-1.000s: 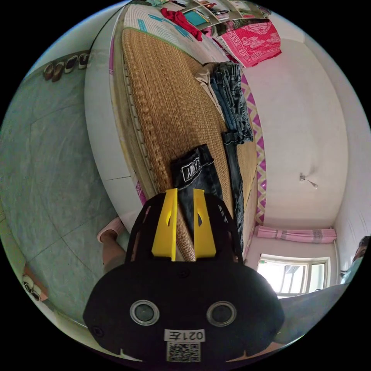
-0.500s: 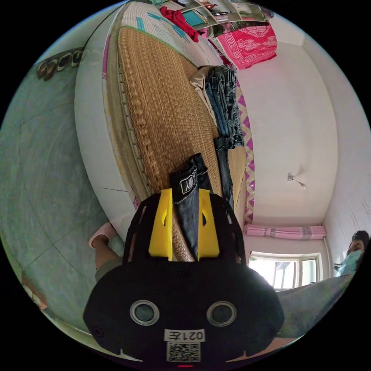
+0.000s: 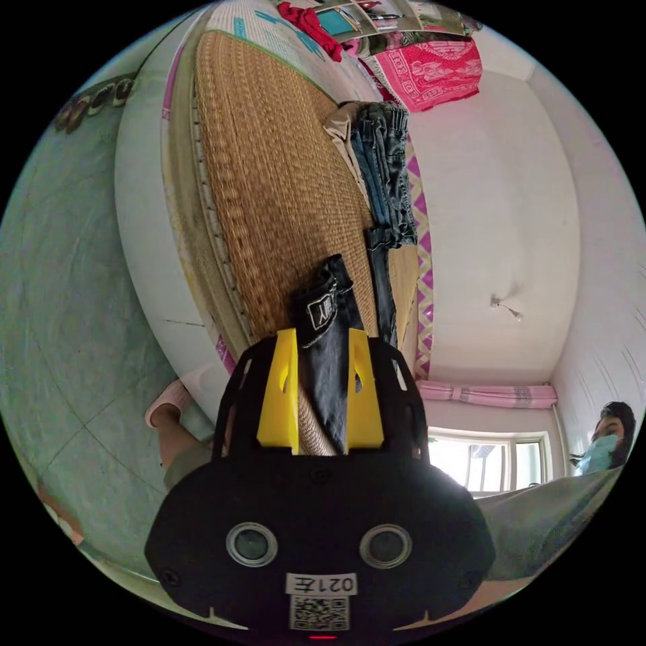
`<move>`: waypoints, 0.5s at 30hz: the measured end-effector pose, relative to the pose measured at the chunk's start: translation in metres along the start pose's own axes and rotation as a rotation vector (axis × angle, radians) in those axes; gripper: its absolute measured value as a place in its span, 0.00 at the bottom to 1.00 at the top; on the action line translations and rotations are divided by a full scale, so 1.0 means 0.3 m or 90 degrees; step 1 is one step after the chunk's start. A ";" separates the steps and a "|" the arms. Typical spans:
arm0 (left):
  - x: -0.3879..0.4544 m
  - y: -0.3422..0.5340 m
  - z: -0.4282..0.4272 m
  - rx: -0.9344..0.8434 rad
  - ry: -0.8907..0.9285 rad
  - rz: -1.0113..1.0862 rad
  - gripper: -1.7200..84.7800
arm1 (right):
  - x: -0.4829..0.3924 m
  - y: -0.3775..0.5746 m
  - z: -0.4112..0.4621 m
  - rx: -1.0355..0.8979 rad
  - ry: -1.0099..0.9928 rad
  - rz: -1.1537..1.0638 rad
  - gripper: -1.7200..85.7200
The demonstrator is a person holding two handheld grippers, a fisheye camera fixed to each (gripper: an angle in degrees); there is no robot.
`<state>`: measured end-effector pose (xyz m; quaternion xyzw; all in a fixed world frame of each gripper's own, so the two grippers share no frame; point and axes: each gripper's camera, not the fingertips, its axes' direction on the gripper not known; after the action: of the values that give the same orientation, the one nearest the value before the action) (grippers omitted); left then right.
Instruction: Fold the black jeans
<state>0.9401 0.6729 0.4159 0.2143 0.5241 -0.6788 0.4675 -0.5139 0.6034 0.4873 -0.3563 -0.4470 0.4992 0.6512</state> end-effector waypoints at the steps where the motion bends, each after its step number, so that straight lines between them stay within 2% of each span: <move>1: -0.005 0.001 0.017 -0.005 -0.002 -0.002 0.14 | 0.003 0.001 0.007 -0.001 0.000 0.001 0.09; 7: -0.002 -0.030 0.130 0.002 0.007 0.015 0.12 | 0.060 0.009 0.079 -0.032 0.023 0.009 0.09; 15: -0.017 -0.017 0.123 0.030 -0.018 -0.009 0.11 | 0.236 0.029 0.085 -0.025 -0.010 0.072 0.11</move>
<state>0.9454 0.6414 0.4358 0.2119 0.5026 -0.6974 0.4649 -0.5333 0.6745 0.5042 -0.3901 -0.4408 0.5289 0.6113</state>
